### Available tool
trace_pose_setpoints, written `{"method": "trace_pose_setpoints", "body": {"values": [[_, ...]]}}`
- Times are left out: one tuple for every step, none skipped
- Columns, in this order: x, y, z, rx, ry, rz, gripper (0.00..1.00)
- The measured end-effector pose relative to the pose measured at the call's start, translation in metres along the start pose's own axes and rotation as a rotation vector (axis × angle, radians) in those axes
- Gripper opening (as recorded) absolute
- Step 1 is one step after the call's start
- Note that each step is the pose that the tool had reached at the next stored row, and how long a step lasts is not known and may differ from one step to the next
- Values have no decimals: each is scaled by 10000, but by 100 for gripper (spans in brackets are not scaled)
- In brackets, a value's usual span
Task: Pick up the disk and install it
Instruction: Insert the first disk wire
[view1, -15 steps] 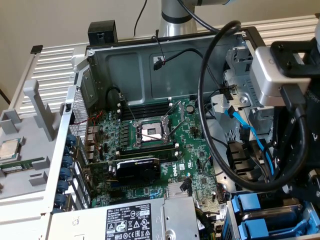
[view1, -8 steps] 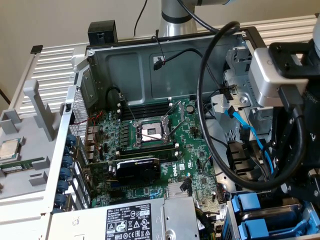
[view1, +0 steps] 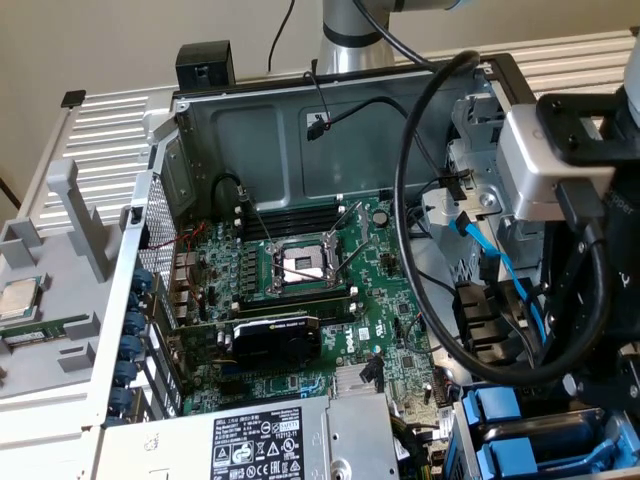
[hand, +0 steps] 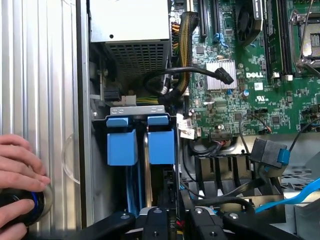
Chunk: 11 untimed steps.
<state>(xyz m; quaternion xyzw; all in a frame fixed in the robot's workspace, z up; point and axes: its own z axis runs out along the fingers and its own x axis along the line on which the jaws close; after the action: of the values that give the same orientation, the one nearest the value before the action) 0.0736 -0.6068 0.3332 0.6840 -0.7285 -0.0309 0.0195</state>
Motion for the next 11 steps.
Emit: {"method": "trace_pose_setpoints", "body": {"values": [[0, 1, -4, 0, 11, 1, 31], [1, 1, -7, 0, 16, 2, 31], [1, 1, -7, 0, 19, 3, 31], [1, 1, -8, 0, 27, 3, 37], [1, 1, -8, 1, 31, 4, 37], [0, 2, -12, 1, 38, 4, 37], [0, 2, -14, 2, 44, 4, 37], [0, 3, -18, 2, 53, 5, 37], [0, 7, -28, 3, 63, 6, 37], [0, 10, -41, 3, 70, 7, 37], [0, 14, -61, 4, 76, 7, 37]]}}
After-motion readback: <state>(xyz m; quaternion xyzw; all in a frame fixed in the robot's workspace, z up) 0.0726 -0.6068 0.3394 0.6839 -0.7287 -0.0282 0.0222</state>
